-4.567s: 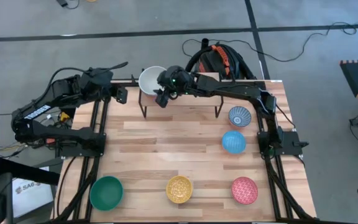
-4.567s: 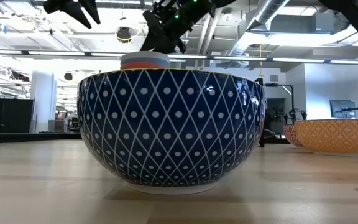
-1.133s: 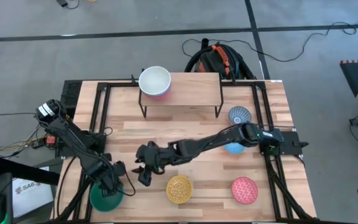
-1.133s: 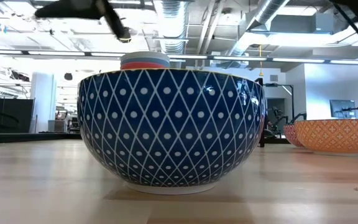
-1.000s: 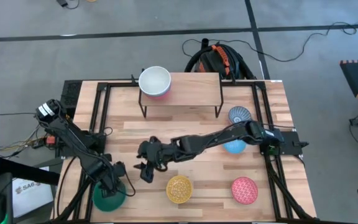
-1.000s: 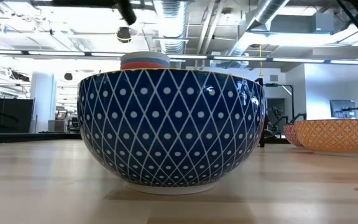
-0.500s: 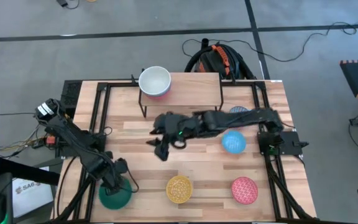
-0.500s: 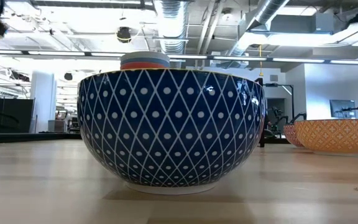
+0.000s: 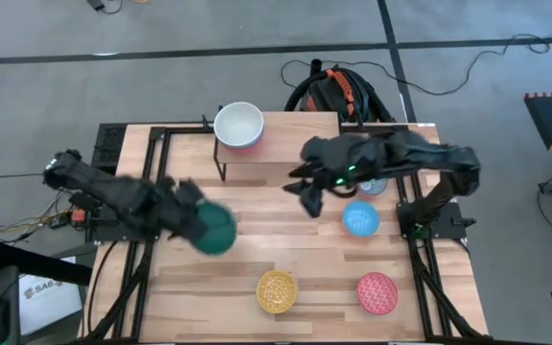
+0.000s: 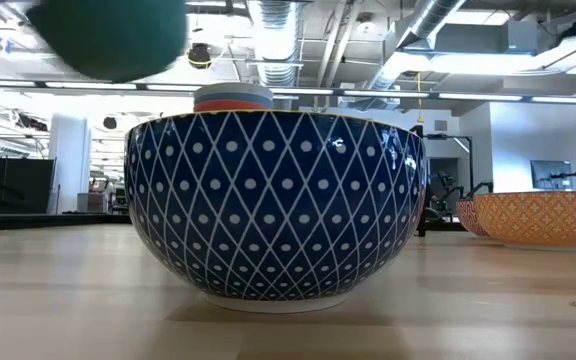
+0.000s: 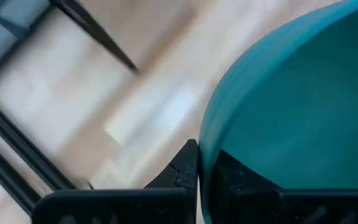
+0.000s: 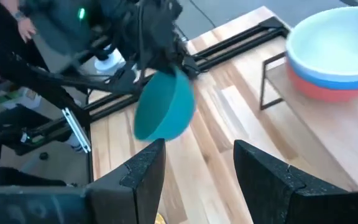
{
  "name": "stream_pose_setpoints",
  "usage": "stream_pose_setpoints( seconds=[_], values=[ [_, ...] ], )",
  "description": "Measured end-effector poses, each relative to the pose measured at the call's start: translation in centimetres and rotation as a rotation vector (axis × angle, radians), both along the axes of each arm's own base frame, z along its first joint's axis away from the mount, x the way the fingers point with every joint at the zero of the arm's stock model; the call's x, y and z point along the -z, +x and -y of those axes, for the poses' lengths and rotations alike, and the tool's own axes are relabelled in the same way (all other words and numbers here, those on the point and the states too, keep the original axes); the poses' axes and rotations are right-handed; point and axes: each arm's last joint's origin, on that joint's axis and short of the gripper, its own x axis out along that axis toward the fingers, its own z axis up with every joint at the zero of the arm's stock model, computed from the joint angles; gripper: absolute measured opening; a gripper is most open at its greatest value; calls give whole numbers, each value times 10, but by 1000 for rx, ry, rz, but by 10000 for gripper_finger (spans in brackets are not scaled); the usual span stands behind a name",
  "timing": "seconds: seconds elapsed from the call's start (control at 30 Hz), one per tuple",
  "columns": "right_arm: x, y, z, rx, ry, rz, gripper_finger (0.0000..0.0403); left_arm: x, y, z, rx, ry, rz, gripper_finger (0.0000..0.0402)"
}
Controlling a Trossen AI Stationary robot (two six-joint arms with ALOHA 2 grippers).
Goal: Place and stack bowls onto a shelf
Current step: Stack the green bowl on top of the white bowl on the shelf
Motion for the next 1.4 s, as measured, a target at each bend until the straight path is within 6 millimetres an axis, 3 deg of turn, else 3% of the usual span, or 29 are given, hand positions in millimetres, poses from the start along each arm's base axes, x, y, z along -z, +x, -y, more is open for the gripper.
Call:
stream_pose_setpoints(
  seconds=[0.17, 0.33, 0.53, 0.73, 0.87, 1.2, 1.4],
  values=[
    [-9, -26, 16, 51, 10, -32, 214, -41, 9, -51, -121, 112, 87, 0],
    [-8, -41, 28, 98, 15, -102, 214, -79, 2, -108, -276, 193, 201, 0],
    [-3, -54, 36, 135, 14, -205, 214, -106, -9, -156, -370, 231, 332, 0],
    [-2, -62, 36, 131, 6, -245, 214, -114, 1, -187, -389, 249, 356, 0],
    [-6, -70, 41, 142, 1, -231, 214, -110, 18, -207, -362, 232, 286, 0],
    [-19, -106, 54, 198, -4, -198, 214, -102, 34, -241, -337, 140, 88, 0],
    [-23, -115, 56, 206, -8, -179, 214, -82, 45, -268, -329, 1, 32, 0]
  ],
)
